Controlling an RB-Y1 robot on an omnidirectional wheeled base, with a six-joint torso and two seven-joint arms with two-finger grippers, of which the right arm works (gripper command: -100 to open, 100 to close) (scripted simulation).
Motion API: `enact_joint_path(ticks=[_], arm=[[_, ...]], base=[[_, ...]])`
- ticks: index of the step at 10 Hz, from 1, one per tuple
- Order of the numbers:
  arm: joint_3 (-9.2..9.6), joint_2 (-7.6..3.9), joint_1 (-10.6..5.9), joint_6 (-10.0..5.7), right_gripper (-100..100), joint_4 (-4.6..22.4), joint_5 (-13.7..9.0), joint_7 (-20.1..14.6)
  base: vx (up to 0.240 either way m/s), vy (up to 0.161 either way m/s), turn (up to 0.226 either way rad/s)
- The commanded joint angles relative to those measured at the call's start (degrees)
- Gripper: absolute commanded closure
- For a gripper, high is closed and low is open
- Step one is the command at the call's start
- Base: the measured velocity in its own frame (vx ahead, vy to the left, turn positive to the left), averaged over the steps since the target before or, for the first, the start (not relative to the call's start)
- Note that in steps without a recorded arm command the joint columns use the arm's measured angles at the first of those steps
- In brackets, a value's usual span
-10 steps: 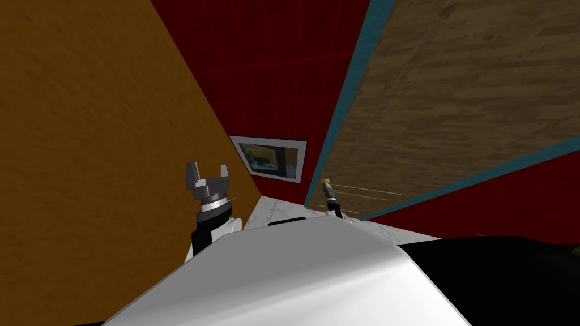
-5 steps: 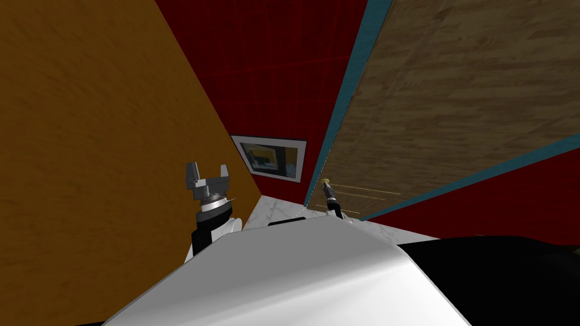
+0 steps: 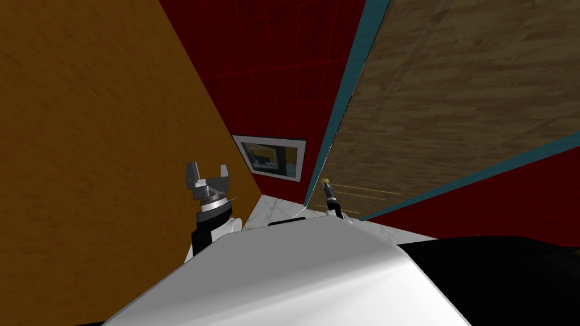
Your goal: Pull the door open
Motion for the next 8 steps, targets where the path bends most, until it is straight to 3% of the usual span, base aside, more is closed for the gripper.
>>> enact_joint_path(ticks=[1, 8], arm=[[0.57, 0.37, 0.09, 0.15, 100, 0.12, -0.35, -2.86], [1.55, 0.01, -0.2, 0.08, 100, 0.5, -1.9, -12.27]], base=[[-0.022, -0.008, 0.021], [-0.026, -0.006, 0.018]])
